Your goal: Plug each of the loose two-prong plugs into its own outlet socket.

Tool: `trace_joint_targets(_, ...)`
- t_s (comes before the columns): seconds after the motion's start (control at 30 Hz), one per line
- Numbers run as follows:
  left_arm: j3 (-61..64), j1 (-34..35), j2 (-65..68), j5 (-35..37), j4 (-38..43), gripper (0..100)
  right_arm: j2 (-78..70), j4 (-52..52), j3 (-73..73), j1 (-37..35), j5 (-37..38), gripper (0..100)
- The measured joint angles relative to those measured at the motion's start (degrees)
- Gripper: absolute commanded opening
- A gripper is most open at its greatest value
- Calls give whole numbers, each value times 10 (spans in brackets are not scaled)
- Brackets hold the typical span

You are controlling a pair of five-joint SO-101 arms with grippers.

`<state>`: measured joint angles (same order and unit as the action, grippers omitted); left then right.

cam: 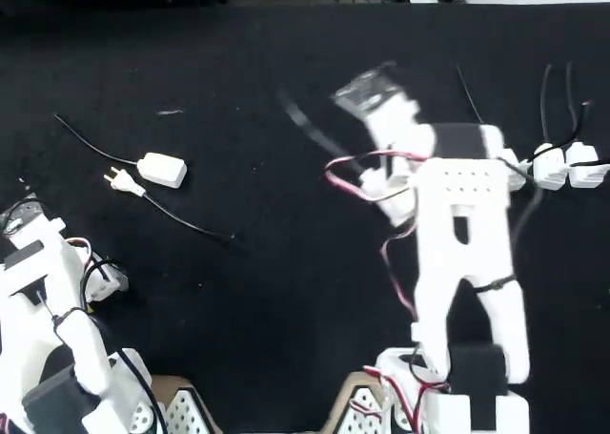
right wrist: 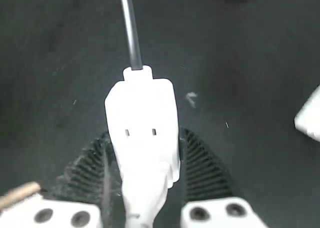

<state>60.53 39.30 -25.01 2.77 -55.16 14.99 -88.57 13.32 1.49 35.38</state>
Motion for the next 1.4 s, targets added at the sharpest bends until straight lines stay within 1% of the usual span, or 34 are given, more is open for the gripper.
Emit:
trace_joint_targets(0.1, 0, 0, 0, 0, 0, 223, 0, 0, -8, 39, -76, 11)
trace_joint_targets(0.23, 0, 0, 0, 0, 0, 223, 0, 16, -8, 50, -152, 11)
trace_joint_targets(0.4, 0, 0, 0, 0, 0, 223, 0, 54, 11, 50, -190, 11)
trace_joint_targets(0.57, 0, 0, 1, 0, 19, 223, 0, 102, 28, 89, -222, 11)
trace_joint_targets(0.7, 0, 0, 1, 0, 33, 223, -13, 141, 32, 97, -229, 11)
trace_joint_targets(0.8, 2, 0, 1, 0, 40, 223, -58, 149, 30, 97, -229, 11)
trace_joint_targets(0.97, 10, -2, 1, 0, 53, 223, -144, 150, -30, 125, -227, 11)
trace_joint_targets(1.13, 11, -3, 1, 0, 55, 223, -217, 151, -96, 124, -147, 10)
trace_joint_targets(1.4, 11, -3, 1, 0, 55, 223, -351, 151, -204, 154, -124, 10)
